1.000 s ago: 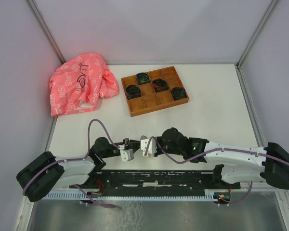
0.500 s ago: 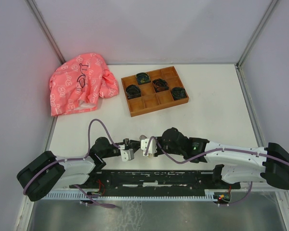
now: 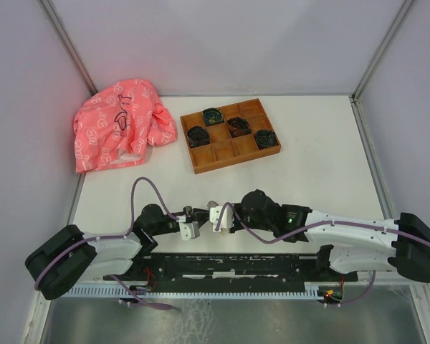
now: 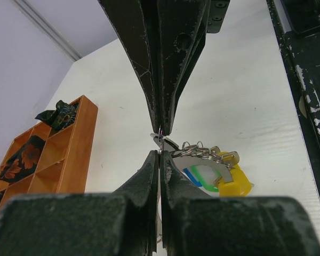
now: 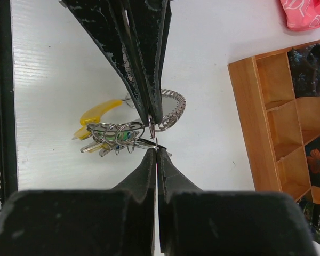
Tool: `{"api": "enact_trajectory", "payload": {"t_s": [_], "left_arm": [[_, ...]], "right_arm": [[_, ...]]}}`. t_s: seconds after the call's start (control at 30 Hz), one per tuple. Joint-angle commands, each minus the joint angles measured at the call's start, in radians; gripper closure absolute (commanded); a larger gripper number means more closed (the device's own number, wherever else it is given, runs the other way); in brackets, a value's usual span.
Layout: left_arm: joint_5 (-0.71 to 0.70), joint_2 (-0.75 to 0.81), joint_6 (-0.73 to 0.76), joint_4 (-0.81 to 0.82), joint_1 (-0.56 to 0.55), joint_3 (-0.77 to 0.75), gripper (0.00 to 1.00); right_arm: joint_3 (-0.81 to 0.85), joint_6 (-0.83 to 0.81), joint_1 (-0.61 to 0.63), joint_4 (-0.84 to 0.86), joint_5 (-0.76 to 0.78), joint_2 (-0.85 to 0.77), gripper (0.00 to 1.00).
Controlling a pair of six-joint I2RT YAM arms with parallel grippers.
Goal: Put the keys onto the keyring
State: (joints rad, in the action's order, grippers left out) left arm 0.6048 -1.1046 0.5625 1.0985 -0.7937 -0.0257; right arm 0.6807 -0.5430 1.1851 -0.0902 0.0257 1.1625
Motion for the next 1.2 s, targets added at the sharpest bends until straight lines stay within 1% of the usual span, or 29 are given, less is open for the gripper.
{"api": "enact_trajectory", "payload": {"t_s": [0.0,0.27,1.17], "left_arm": [[0.000,0.000,-0.029,0.072,-0.003,-0.015,0.97],[-0.002,0.008,-0.029,0.077,-0.003,-0.011,0.97],[0.019,0.002,-0.034,0.087,-0.004,-0.012,0.97]], "right_arm": [[0.030,0.012,0.007,-0.002,0.038,-0.026,0.99],[0.035,0.021,0.007,0.002,0.002,-0.021,0.99],[0.047,0.029,0.007,0.040,-0.026,0.002,0.99]]}}
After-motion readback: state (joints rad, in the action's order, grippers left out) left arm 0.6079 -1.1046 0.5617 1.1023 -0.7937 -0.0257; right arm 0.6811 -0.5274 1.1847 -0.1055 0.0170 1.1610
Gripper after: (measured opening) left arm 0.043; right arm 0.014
